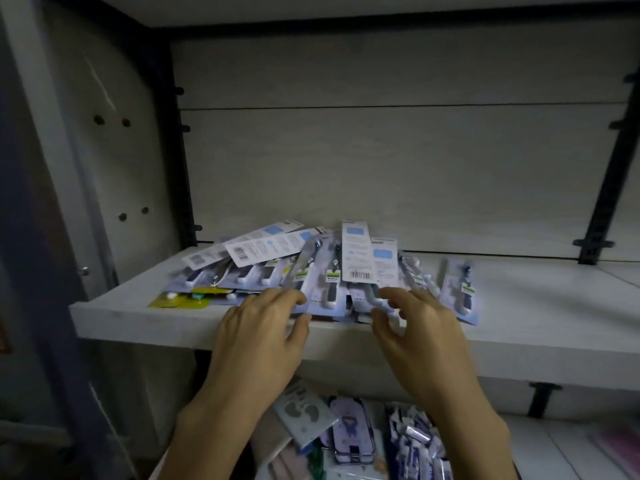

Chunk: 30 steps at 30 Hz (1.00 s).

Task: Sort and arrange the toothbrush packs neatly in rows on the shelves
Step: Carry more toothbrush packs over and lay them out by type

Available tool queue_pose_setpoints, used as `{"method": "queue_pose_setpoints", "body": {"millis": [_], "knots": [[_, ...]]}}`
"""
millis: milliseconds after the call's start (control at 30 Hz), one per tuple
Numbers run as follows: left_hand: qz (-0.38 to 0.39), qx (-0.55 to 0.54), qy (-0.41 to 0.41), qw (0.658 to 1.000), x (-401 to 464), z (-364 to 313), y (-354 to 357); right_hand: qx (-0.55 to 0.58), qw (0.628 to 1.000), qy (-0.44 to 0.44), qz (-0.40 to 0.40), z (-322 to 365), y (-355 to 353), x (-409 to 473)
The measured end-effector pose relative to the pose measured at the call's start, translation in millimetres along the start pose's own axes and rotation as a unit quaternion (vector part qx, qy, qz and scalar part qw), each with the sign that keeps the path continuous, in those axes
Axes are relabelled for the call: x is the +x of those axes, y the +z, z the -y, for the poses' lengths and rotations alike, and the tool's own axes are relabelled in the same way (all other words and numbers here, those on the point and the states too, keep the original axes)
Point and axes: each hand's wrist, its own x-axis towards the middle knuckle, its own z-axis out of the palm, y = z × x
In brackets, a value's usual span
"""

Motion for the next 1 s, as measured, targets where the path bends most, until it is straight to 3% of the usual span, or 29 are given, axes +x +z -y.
{"method": "queue_pose_setpoints", "body": {"millis": [200,533,1000], "knots": [[-0.005,-0.020,0.018,1.000,24.1,15.5,9.7,-0.048,0.998,0.006,-0.028,9.1,11.9,26.0],[0.028,-0.017,-0.002,0.999,52.0,21.6,29.5,-0.118,0.990,0.039,0.059,3.8,26.0,64.1],[0.023,-0.007,-0.075,0.997,68.3,15.7,37.4,-0.038,0.999,0.007,-0.001,-21.7,22.7,72.4]]}}
